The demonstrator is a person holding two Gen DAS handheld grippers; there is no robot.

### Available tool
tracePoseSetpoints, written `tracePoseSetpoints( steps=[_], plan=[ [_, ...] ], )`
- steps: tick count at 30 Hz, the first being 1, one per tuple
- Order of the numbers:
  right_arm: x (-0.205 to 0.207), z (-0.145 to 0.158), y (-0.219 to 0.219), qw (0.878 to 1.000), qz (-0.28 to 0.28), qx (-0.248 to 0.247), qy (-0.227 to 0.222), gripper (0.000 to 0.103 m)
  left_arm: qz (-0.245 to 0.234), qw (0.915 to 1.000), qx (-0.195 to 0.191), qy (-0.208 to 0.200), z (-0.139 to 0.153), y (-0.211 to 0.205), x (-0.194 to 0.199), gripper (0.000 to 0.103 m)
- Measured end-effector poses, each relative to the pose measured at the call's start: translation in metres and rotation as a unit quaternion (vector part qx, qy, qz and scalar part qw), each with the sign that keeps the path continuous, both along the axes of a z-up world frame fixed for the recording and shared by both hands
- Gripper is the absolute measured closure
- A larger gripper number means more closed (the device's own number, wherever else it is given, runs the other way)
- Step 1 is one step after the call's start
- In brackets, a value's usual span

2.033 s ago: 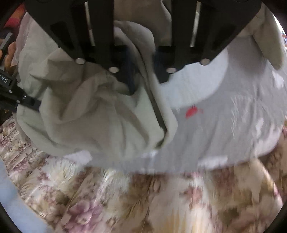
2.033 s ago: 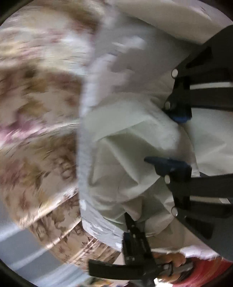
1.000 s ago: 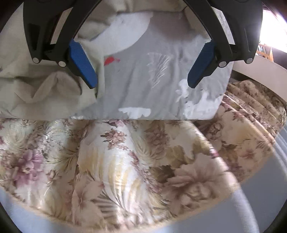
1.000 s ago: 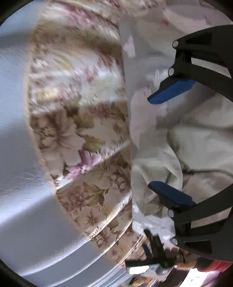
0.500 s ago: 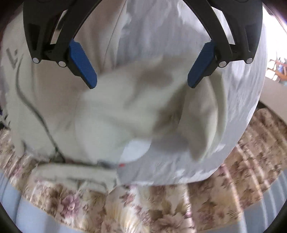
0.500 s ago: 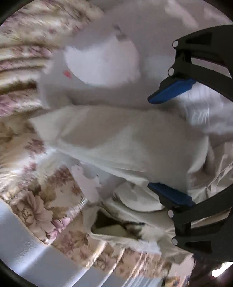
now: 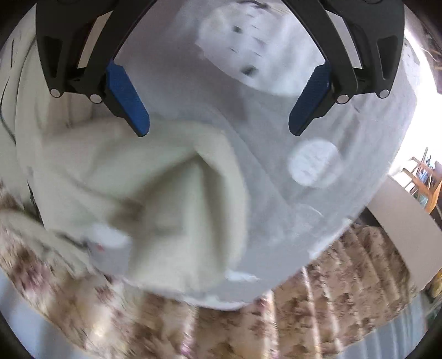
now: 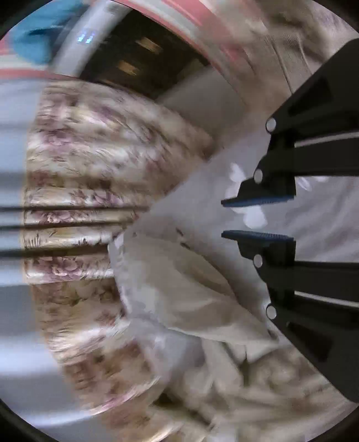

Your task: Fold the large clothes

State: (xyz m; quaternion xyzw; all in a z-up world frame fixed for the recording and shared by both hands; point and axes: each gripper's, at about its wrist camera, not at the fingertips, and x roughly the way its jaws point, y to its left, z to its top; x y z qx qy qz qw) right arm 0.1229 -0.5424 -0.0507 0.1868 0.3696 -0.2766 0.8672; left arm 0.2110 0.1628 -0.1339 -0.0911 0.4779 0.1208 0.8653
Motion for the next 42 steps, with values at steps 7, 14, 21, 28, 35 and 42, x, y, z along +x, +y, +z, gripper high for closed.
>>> tracePoseSetpoints(
  steps=[7, 14, 21, 28, 35, 42],
  plan=[
    [0.023, 0.052, 0.079, 0.986, 0.142, -0.044, -0.075, 0.028, -0.014, 0.9972, 0.073, -0.009, 0.025, 0.012, 0.062, 0.003],
    [0.064, 0.05, 0.135, 0.98, 0.184, -0.06, -0.051, 0.019, 0.0, 0.9989, -0.034, 0.03, 0.002, 0.062, 0.108, 0.021],
    [0.063, 0.048, 0.142, 0.98, 0.185, -0.043, -0.06, 0.019, 0.057, 0.9927, -0.106, -0.004, 0.008, 0.118, 0.087, 0.02],
    [0.075, 0.038, 0.157, 0.977, 0.207, -0.031, -0.053, 0.019, -0.006, 0.9924, -0.119, 0.03, -0.015, 0.078, 0.115, 0.021],
    [0.103, 0.01, 0.172, 0.969, 0.232, -0.078, 0.031, 0.052, -0.03, 0.9954, -0.086, 0.031, -0.005, 0.058, 0.127, 0.1],
    [0.113, -0.021, 0.131, 0.972, 0.226, 0.045, 0.049, 0.062, 0.038, 0.9981, 0.004, -0.047, 0.066, 0.101, 0.111, 0.102]
  ],
)
